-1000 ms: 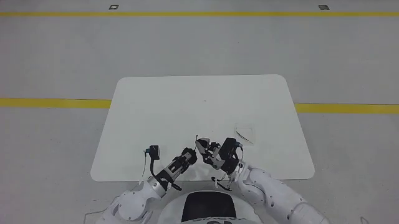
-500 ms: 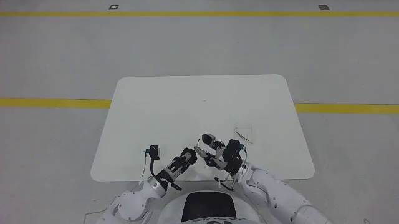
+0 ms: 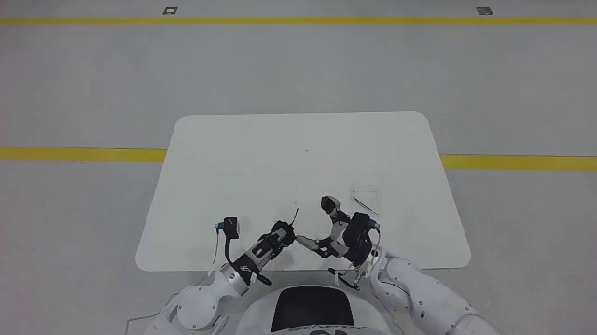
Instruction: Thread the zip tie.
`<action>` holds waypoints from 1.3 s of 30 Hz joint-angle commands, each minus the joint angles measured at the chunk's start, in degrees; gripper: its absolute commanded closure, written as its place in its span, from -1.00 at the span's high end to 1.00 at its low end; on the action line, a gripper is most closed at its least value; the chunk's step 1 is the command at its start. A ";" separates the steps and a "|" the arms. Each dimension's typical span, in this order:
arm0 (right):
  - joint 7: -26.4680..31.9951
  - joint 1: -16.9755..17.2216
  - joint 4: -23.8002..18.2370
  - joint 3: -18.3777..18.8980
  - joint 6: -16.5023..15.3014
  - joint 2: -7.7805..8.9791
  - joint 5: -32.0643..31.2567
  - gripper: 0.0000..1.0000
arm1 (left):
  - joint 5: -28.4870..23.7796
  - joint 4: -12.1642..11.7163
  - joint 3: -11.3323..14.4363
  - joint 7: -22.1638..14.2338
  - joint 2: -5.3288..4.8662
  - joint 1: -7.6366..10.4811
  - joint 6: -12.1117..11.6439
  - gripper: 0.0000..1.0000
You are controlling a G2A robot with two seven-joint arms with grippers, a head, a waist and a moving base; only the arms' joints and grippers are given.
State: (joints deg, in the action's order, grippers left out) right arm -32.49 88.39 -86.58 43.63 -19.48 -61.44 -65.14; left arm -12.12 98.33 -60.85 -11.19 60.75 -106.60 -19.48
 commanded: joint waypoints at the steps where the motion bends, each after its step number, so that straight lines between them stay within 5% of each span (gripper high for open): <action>1: -0.68 0.02 -0.05 0.24 0.00 0.10 5.25 1.00 | -0.09 -0.19 0.16 0.14 0.06 0.41 0.55 -1.00; 9: -1.95 -3.36 -1.19 -5.41 0.00 4.83 23.30 1.00 | -6.97 -1.47 -1.39 -4.15 -0.17 1.45 0.00 -1.00; 17: 6.33 -13.40 -5.23 -16.98 0.00 11.72 43.27 1.00 | -10.25 -1.56 -3.07 -8.67 -0.51 1.39 0.00 -1.00; 22: 10.78 -18.87 -7.25 -21.71 0.00 14.50 52.24 1.00 | -10.48 -1.15 -3.51 -9.18 -0.54 0.82 0.00 -1.00; 30: 16.74 -22.00 -8.35 -24.60 0.00 16.35 61.32 1.00 | -10.62 -0.08 -4.70 -9.59 -0.59 -0.47 0.00 -1.00; 39: 23.39 -19.94 -10.04 -21.32 0.00 16.74 66.46 1.00 | -11.96 0.54 -6.00 -11.30 -0.45 -1.46 0.00 -1.00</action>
State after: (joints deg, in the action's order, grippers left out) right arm -10.04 68.08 -96.49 21.60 -19.48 -44.71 0.88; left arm -23.96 98.79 -66.69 -22.34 60.27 -107.93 -19.48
